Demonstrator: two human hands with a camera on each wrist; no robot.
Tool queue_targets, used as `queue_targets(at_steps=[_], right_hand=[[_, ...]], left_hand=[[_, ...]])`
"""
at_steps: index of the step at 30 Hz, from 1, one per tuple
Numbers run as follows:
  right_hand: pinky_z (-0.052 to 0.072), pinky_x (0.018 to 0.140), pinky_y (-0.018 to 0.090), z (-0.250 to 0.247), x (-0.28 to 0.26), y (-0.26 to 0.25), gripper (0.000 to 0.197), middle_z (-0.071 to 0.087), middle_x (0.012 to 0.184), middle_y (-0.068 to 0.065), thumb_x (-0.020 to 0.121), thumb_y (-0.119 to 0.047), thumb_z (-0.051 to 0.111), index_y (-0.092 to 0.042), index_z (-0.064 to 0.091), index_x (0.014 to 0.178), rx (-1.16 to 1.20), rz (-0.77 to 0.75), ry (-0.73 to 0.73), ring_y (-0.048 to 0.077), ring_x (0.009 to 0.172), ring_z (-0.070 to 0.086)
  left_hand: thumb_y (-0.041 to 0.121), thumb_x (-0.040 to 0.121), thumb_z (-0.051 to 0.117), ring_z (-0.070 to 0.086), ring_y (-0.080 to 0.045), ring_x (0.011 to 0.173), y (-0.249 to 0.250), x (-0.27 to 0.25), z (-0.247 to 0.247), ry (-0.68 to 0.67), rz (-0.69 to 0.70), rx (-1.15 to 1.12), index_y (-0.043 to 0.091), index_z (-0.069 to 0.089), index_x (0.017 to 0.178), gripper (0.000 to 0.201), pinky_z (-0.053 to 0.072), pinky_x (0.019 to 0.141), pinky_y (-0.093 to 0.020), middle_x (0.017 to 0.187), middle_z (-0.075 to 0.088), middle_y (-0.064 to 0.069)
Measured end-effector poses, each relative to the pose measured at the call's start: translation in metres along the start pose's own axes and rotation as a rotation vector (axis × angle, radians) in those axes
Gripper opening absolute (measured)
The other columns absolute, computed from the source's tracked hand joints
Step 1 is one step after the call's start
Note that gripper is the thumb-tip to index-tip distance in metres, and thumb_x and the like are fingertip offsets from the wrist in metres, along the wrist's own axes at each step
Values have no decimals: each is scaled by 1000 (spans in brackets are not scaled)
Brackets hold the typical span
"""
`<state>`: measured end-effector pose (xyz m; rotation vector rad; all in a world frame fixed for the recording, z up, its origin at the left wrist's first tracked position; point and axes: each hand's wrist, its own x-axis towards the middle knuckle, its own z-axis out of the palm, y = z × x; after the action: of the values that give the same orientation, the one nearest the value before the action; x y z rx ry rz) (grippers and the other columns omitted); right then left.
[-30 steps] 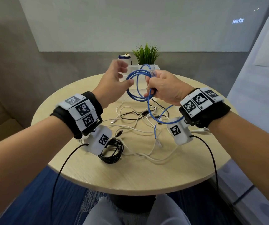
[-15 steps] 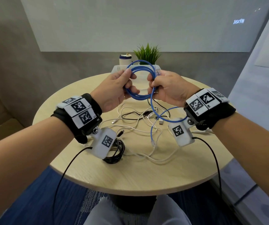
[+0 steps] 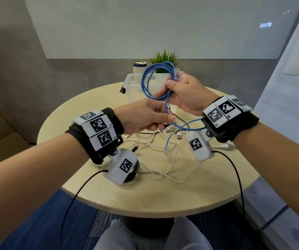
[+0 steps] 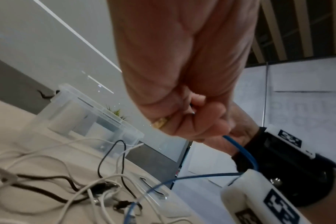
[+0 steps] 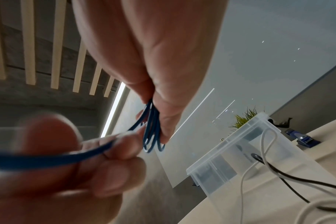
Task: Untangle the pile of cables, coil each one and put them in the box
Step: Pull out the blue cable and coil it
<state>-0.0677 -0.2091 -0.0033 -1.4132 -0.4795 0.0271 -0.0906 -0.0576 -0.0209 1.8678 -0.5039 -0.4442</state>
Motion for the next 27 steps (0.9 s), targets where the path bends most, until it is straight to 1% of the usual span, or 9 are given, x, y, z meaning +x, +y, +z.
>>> queue_targets(at_steps=[3, 7, 10, 14, 17, 19, 21, 23, 27], right_hand=[[58, 71, 32, 0, -2, -5, 20, 51, 73, 12, 101, 1, 27, -10, 39, 89, 66, 10, -12, 24, 73, 67], [57, 67, 33, -2, -3, -11, 21, 47, 69, 8, 101, 1, 28, -11, 41, 89, 61, 51, -6, 20, 62, 61], [53, 66, 33, -7, -2, -15, 20, 45, 61, 1, 102, -5, 31, -13, 43, 88, 75, 66, 29, 14, 53, 50], [51, 62, 28, -16, -1, -22, 17, 41, 54, -5, 102, -7, 33, -12, 45, 91, 100, 50, 70, 9, 45, 40], [46, 58, 26, -19, 0, -19, 16, 39, 53, -5, 102, -8, 34, -10, 46, 92, 2, 59, 74, 8, 43, 35], [45, 59, 26, -19, 0, -15, 16, 37, 53, -5, 103, -10, 34, -10, 47, 92, -62, 83, 71, 7, 43, 34], [47, 60, 27, -18, -1, -10, 17, 38, 54, -5, 103, -11, 34, -11, 47, 92, -111, 109, 65, 7, 44, 35], [48, 60, 26, -16, -1, -6, 17, 38, 57, -5, 103, -12, 34, -14, 47, 92, -145, 122, 65, 7, 45, 36], [42, 52, 20, -12, 1, -3, 19, 36, 62, -1, 103, -10, 32, -17, 45, 91, -251, 114, 70, 8, 47, 35]], left_hand=[[2, 87, 62, 60, -4, 49, -1, 4, -2, 96, 4, 14, 9, 53, 75, 17, 47, 46, -12, 56, 62, 1], [-3, 88, 59, 68, -11, 55, -5, 8, -10, 217, -18, 67, 8, 48, 76, 20, 55, 53, -17, 79, 64, -16], [-5, 90, 54, 69, -15, 60, -12, 8, -18, 215, -24, 32, 9, 45, 79, 20, 57, 56, -20, 78, 62, -13], [-6, 88, 56, 66, -19, 71, -17, 6, -29, 217, -18, 110, 10, 53, 78, 19, 55, 80, -28, 72, 56, -6], [-5, 86, 57, 60, -23, 81, -10, 4, -34, 329, 19, 105, 7, 61, 74, 17, 51, 90, -34, 76, 62, -11], [2, 86, 61, 60, -23, 80, -8, 5, -37, 454, 77, 101, 7, 65, 73, 14, 51, 90, -41, 79, 66, -15], [5, 85, 64, 64, -19, 72, -7, 5, -37, 575, 151, 169, 12, 63, 78, 10, 54, 82, -39, 88, 66, -15], [0, 84, 65, 67, -16, 67, -7, 6, -37, 682, 205, 133, 16, 50, 87, 22, 58, 71, -28, 100, 57, -11], [-6, 82, 64, 69, -25, 74, -10, 9, -41, 761, 142, -72, 18, 32, 112, 50, 59, 77, -38, 116, 50, -16]])
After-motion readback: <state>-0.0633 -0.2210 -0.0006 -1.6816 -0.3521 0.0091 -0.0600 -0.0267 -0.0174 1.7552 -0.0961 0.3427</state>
